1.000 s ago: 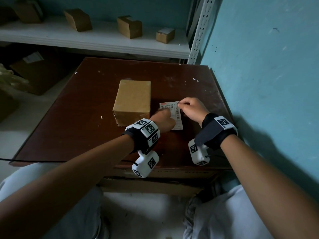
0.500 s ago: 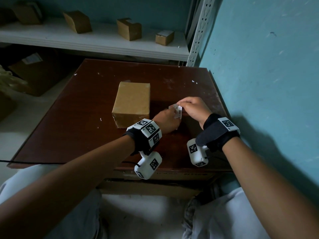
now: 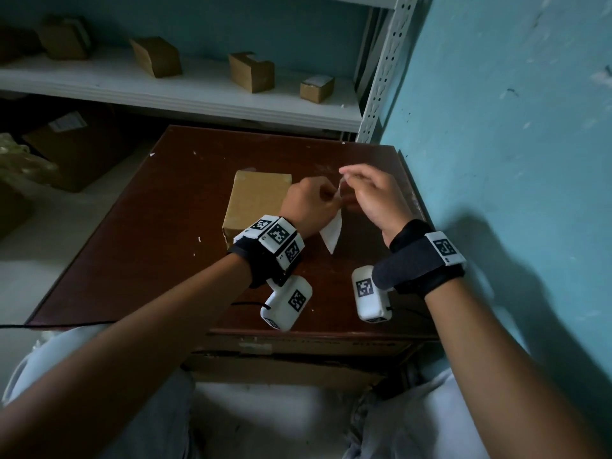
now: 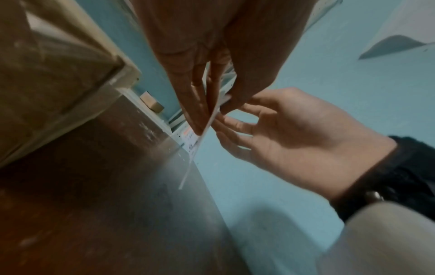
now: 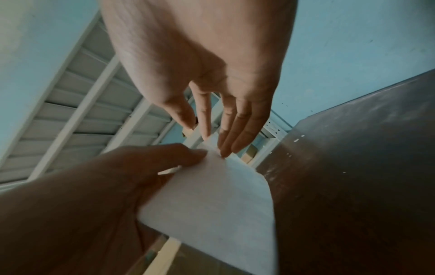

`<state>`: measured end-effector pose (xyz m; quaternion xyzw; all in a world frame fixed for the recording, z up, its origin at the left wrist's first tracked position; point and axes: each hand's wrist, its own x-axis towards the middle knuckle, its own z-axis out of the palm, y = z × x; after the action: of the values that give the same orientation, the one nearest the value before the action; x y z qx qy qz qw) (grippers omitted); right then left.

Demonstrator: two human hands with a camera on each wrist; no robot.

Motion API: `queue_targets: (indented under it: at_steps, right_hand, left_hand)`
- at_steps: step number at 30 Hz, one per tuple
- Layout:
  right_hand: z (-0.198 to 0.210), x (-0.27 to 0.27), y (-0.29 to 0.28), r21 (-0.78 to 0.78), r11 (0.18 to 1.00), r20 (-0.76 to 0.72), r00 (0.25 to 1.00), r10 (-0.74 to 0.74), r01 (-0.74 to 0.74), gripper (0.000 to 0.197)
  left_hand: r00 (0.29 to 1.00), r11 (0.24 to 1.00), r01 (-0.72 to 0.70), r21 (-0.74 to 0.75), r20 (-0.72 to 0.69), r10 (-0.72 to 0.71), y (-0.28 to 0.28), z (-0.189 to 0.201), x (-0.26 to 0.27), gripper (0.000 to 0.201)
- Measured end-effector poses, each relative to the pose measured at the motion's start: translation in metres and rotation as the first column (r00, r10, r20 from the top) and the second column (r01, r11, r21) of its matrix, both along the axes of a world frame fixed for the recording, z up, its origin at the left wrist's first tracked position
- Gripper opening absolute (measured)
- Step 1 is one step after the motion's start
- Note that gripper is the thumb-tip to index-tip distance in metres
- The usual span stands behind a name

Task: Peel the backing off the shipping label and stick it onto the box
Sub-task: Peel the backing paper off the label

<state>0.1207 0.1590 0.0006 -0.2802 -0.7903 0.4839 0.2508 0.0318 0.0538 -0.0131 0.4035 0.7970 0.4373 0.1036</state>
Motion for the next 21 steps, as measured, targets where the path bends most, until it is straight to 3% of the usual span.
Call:
queue_targets:
  at_steps: [4, 9, 14, 21]
  right_hand:
    - [0.007, -0.004, -0.012, 0.016, 0.998, -0.058, 0.996, 0.066, -0.065, 0.033]
    - [0.001, -0.020, -0.025, 0.072, 0.995, -0.047, 0.996, 0.080, -0.076, 0.026]
    - [-0.014, -0.040, -0.036, 0.206, 0.972, 0.124, 0.988, 0.091, -0.115, 0.032]
    - [-0.024, -0.057, -0.057, 0.127, 0.965, 0.253, 0.948, 0.193, -0.230, 0.039]
  left_hand:
    - [0.997, 0.995, -0.068, 0.068, -0.018, 0.070, -0.012, 0.016, -0.018, 0.014]
    - [0.977, 0.973, -0.214, 0.082, 0.021, 0.213, -0.032, 0.023, -0.047, 0.017]
    - [0.944, 0.949, -0.315, -0.005, 0.102, 0.314, -0.055, 0.017, -0.071, 0.014]
    - [0.939, 0.926, -0.331, -0.181, 0.038, 0.343, -0.076, 0.005, -0.084, 0.021]
